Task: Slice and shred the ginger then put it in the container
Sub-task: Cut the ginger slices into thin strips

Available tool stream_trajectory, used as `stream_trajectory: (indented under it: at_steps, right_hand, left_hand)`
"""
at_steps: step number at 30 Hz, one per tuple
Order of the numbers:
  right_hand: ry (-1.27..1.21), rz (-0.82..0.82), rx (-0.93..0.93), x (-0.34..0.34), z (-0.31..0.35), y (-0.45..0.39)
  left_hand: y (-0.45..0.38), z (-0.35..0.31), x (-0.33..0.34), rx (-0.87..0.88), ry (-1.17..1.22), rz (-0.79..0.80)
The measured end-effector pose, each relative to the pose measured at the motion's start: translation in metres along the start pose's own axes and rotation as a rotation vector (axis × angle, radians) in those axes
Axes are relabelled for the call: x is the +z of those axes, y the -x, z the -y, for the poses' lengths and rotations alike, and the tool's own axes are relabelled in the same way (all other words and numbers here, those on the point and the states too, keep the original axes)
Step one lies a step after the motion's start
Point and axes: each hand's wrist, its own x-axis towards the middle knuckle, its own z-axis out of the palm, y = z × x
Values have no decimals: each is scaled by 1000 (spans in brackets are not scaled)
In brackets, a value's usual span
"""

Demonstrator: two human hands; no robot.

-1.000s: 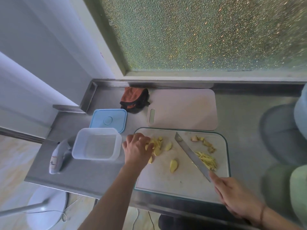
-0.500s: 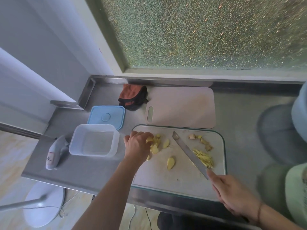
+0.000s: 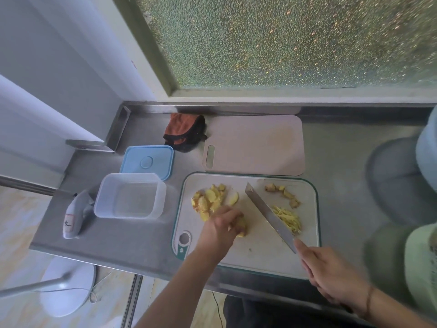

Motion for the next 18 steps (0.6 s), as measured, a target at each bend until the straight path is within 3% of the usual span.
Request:
stream_trajectory:
  at_steps: [4, 9, 18]
  right_hand:
    - [-10, 14, 14, 1, -1, 2]
    - [74, -14, 1, 6, -11, -1]
    - [98, -47, -60, 34, -26, -8]
  left_hand:
    - [7, -1, 3, -40, 8, -166]
    - [14, -12, 8, -227, 136, -137]
    - [16, -29, 31, -297, 203, -243]
